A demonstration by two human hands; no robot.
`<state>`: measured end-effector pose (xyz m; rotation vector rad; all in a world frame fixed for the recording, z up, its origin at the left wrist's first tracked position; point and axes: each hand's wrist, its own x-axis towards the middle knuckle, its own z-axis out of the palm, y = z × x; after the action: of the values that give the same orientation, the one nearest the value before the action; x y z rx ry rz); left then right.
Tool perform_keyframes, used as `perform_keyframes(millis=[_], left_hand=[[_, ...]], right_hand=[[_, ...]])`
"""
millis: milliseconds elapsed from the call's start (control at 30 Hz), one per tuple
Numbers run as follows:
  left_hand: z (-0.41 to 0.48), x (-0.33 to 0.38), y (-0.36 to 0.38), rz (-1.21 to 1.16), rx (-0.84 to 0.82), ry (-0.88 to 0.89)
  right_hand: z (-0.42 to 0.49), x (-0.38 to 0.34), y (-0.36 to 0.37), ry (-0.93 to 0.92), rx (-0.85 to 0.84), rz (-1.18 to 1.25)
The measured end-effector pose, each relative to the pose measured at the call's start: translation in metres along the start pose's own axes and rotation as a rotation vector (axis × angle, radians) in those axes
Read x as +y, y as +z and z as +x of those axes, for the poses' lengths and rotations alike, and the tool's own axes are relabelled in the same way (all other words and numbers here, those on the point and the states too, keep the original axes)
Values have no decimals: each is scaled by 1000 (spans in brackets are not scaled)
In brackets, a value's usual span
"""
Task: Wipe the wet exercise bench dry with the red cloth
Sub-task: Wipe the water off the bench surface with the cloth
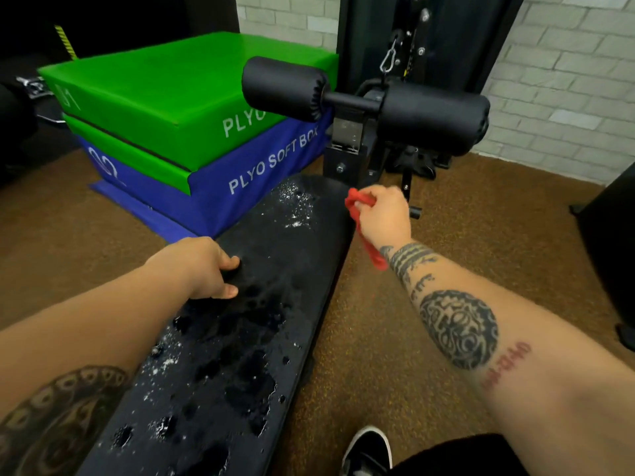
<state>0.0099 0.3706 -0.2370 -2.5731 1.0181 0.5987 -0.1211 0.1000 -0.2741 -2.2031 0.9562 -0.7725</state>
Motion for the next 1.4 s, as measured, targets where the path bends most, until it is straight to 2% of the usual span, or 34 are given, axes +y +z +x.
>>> perform_keyframes(millis=[67, 167, 233, 333, 433, 533, 600, 633, 700, 767, 800, 867, 933, 1033, 1167, 1267, 1333, 1400], left_hand=[[1, 2, -1, 6, 8, 3], [3, 2, -1, -12, 19, 7], [3, 0, 4, -24, 12, 5], [4, -2, 8, -37, 15, 8], [2, 0, 6, -36, 23, 4], [3, 1, 7, -49, 16, 0], [3, 0, 8, -70, 11, -6], [3, 0, 9, -80, 9, -9], [3, 0, 10, -85, 14, -12], [2, 0, 9, -87, 19, -15], [2, 1, 8, -82, 25, -14], [1, 3, 5, -65, 23, -14], [0, 4, 4, -65, 6, -15], [-1, 5, 3, -33, 8, -6], [1, 2, 6, -47, -1, -13], [2, 1, 9, -25, 0, -6], [2, 2, 9, -28, 17, -7], [3, 1, 10, -32, 26, -1]], right_hand=[[29, -13, -2, -71, -32, -91], [38, -24, 4, -199, -300, -442], [28, -22, 14, -215, -363, -531], [13, -19, 17, -229, -319, -527], [-10, -22, 8, -306, -363, -448], [-39, -27, -8, -452, -584, -368], [-43, -31, -22, -423, -727, -227], [-39, -31, -24, -381, -694, -170], [-21, -29, -19, -283, -491, -108], [-5, -24, 0, -230, -348, -166], [-2, -23, 11, -209, -330, -230], [-5, -23, 31, -207, -370, -370], [-15, -25, 36, -238, -406, -398], [-35, -28, 27, -254, -497, -253], [-86, -38, 4, -405, -623, -150], [-101, -47, -19, -357, -750, -54], [-94, -54, -28, -231, -698, 50], [-83, -56, -25, -124, -511, 124]])
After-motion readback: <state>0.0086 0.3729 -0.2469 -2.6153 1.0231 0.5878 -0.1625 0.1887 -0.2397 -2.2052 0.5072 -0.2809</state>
